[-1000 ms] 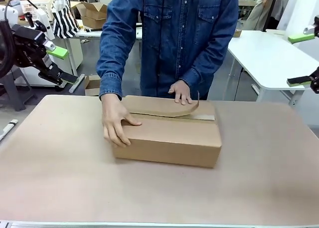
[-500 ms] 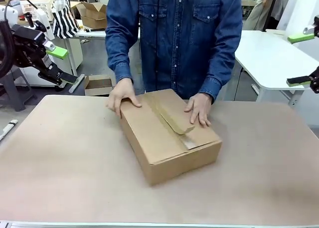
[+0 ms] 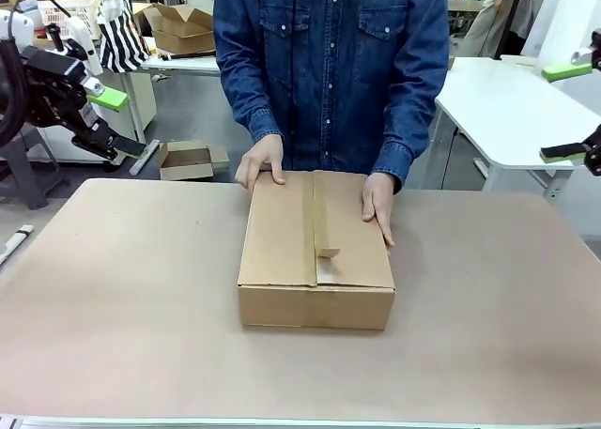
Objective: Pack the gift set into the box.
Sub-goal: Press and hold the closed box until the human finishes sealing it.
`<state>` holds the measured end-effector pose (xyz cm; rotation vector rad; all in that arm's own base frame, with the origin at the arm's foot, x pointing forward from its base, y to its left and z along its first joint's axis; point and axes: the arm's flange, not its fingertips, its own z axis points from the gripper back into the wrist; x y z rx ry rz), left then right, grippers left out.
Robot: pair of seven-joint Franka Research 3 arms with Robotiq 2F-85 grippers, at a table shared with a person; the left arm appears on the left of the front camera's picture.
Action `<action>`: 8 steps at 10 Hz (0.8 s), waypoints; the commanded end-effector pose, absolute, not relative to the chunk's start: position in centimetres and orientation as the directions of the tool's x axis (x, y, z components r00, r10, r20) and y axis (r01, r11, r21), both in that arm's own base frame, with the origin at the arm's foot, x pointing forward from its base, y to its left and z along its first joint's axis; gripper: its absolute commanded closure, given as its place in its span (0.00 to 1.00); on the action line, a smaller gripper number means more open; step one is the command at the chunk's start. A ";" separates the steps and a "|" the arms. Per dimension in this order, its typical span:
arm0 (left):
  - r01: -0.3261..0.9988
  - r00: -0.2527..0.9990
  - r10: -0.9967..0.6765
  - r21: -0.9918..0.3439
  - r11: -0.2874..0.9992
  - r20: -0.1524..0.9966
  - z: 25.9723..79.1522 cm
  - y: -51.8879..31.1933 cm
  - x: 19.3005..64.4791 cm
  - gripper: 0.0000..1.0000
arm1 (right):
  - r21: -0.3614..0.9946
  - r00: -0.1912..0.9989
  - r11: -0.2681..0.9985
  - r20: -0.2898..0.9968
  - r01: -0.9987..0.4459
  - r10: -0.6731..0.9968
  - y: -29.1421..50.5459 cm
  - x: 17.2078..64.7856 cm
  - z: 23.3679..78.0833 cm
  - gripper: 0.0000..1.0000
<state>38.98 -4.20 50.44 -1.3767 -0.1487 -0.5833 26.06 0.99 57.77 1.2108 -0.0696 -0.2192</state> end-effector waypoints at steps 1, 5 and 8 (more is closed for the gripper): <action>0.466 0.854 -0.304 -0.881 0.087 0.422 50.6 -4.2 38.8 0.00 | 0.943 0.980 0.317 -0.038 0.101 -0.197 1.3 26.4 57.9 0.00; 0.466 0.854 -0.304 -0.881 0.087 0.422 50.6 -4.2 38.8 0.00 | 0.943 0.980 0.317 -0.038 0.101 -0.197 1.3 26.4 57.9 0.00; 0.466 0.854 -0.304 -0.881 0.087 0.422 50.6 -4.2 38.8 0.00 | 0.943 0.980 0.317 -0.038 0.101 -0.197 1.3 26.4 57.9 0.00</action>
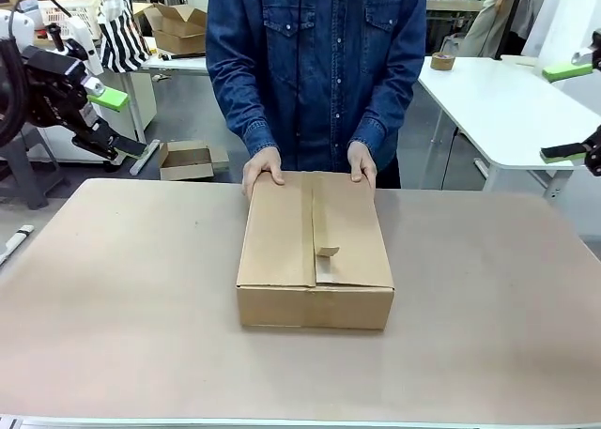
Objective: Pack the gift set into the box.
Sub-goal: Press and hold the closed box until the human finishes sealing it.
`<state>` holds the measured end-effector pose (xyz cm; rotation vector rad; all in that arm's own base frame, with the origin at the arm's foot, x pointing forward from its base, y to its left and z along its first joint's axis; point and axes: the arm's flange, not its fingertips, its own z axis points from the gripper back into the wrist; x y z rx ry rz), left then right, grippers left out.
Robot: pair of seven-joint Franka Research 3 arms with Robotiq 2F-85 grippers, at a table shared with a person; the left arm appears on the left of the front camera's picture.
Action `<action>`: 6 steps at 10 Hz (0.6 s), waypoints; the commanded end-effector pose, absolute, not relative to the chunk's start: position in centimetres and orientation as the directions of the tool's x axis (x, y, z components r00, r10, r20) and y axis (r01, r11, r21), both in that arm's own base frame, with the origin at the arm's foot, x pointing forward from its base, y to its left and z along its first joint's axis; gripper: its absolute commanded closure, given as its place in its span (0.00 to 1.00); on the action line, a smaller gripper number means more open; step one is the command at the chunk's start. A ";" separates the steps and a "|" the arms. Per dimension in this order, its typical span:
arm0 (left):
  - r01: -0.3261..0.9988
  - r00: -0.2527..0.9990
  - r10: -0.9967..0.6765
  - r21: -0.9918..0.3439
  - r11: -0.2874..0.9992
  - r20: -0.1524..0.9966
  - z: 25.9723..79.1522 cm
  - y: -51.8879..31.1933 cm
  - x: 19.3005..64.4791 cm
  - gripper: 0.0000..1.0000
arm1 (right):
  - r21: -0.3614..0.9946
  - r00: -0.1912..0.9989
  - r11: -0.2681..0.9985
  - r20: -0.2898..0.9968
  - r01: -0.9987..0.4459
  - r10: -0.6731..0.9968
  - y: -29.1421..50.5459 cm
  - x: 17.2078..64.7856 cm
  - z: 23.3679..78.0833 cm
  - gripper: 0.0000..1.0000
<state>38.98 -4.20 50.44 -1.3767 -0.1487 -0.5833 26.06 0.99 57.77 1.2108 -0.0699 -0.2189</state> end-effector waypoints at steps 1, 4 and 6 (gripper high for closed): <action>0.466 0.854 -0.304 -0.881 0.087 0.422 50.6 -4.2 38.8 0.00 | 0.943 0.980 0.317 -0.038 0.101 -0.197 1.3 26.4 57.9 0.00; 0.466 0.854 -0.304 -0.881 0.087 0.422 50.6 -4.2 38.8 0.00 | 0.943 0.980 0.317 -0.038 0.101 -0.197 1.3 26.4 57.9 0.00; 0.466 0.854 -0.304 -0.881 0.087 0.422 50.6 -4.2 38.8 0.00 | 0.943 0.980 0.317 -0.038 0.101 -0.197 1.3 26.4 57.9 0.00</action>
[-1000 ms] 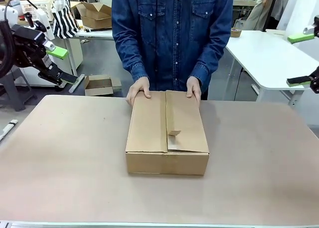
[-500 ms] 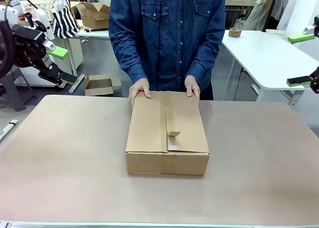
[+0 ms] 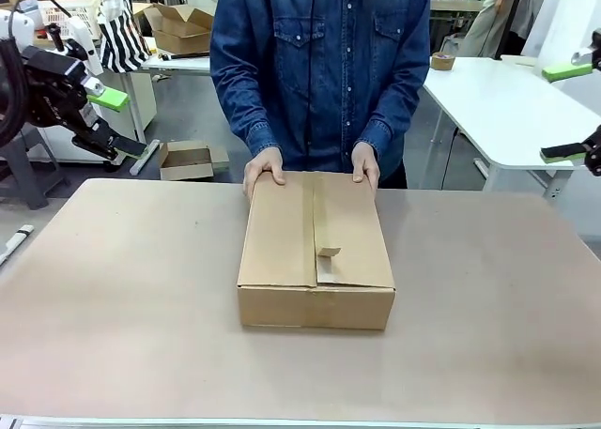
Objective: Pack the gift set into the box.
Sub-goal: Press and hold the closed box until the human finishes sealing it.
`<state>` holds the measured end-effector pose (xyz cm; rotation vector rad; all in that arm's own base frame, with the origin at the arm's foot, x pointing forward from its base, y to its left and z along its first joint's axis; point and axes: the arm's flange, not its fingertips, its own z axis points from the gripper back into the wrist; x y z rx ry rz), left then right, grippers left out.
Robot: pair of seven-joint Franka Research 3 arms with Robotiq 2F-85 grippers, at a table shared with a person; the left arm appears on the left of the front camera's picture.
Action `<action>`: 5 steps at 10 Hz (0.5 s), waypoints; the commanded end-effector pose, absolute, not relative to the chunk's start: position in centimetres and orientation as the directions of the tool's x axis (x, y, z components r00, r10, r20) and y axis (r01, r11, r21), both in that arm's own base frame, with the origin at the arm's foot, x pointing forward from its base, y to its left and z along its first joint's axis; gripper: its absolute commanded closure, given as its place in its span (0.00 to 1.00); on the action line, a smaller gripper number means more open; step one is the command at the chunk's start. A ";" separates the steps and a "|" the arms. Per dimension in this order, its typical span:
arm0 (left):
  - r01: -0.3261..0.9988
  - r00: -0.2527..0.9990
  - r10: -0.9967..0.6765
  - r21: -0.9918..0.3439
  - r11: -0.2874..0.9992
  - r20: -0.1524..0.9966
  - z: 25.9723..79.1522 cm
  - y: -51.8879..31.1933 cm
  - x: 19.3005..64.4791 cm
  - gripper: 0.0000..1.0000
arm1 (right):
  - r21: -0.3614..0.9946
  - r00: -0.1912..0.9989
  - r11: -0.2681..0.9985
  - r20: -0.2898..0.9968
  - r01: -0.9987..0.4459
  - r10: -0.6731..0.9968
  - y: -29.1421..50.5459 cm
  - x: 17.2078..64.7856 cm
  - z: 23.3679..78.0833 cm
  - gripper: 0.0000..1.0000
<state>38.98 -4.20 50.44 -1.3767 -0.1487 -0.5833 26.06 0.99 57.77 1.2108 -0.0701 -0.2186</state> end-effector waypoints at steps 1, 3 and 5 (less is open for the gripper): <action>0.466 0.854 -0.304 -0.881 0.087 0.422 50.6 -4.2 38.8 0.00 | 0.943 0.980 0.317 -0.038 0.101 -0.197 1.3 26.4 57.9 0.00; 0.466 0.854 -0.304 -0.881 0.087 0.422 50.6 -4.2 38.8 0.00 | 0.943 0.980 0.317 -0.038 0.101 -0.197 1.3 26.4 57.9 0.00; 0.472 0.850 -0.303 -0.878 0.077 0.430 50.4 -4.2 39.0 0.00 | 0.934 0.977 0.334 -0.063 0.130 -0.205 1.0 26.1 57.8 0.00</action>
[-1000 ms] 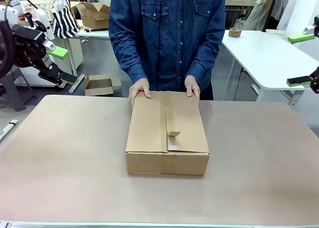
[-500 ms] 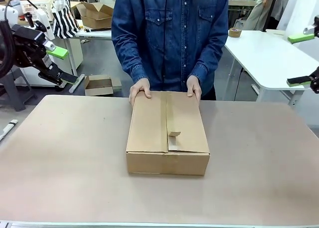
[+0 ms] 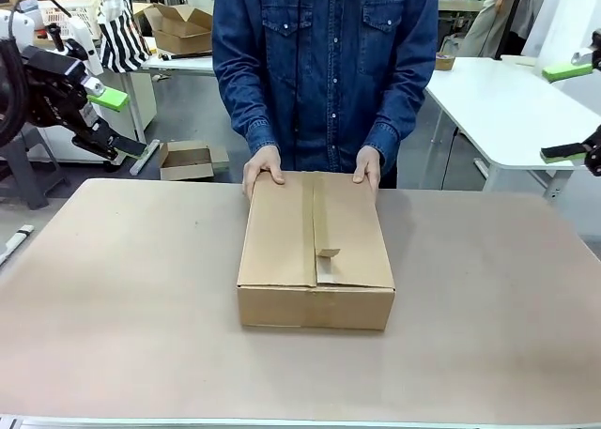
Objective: Pack the gift set into the box.
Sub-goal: Press and hold the closed box until the human finishes sealing it.
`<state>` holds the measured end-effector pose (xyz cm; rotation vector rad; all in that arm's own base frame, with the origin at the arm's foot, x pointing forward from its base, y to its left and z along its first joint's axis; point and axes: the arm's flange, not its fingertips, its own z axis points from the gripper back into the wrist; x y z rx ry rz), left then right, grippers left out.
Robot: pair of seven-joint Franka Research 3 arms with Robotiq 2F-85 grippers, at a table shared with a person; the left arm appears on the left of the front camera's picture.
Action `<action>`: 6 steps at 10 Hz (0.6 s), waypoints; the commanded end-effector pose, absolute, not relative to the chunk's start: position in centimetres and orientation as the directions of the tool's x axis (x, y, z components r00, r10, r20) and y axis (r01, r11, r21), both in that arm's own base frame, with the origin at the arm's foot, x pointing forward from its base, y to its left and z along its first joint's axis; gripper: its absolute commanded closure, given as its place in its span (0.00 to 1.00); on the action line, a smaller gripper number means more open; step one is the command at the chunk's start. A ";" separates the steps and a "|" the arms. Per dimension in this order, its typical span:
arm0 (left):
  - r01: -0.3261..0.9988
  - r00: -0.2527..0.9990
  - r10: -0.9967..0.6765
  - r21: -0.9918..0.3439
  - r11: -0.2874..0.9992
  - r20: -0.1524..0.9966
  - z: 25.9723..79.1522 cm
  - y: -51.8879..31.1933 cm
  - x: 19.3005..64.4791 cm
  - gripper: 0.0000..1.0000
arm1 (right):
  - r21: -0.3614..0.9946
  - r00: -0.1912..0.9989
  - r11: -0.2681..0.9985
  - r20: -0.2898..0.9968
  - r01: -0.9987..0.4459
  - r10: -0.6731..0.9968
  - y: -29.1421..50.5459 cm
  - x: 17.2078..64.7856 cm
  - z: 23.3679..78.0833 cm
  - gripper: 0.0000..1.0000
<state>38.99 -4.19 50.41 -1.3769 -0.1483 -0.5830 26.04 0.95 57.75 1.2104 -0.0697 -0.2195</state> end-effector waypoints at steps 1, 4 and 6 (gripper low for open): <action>0.548 0.807 -0.341 -0.827 0.129 0.482 50.4 -6.1 39.5 0.00 | 0.900 0.993 0.435 0.050 0.000 -0.104 2.8 28.6 57.7 0.00; 0.707 0.702 -0.335 -0.673 0.219 0.628 50.0 -11.4 40.8 0.00 | 0.597 0.738 0.438 0.587 -0.672 0.334 8.4 35.1 56.2 0.00; 0.771 0.636 -0.280 -0.608 0.191 0.719 50.0 -13.3 41.2 0.00 | 0.439 0.458 0.145 0.789 -0.886 0.408 11.0 36.0 57.8 0.00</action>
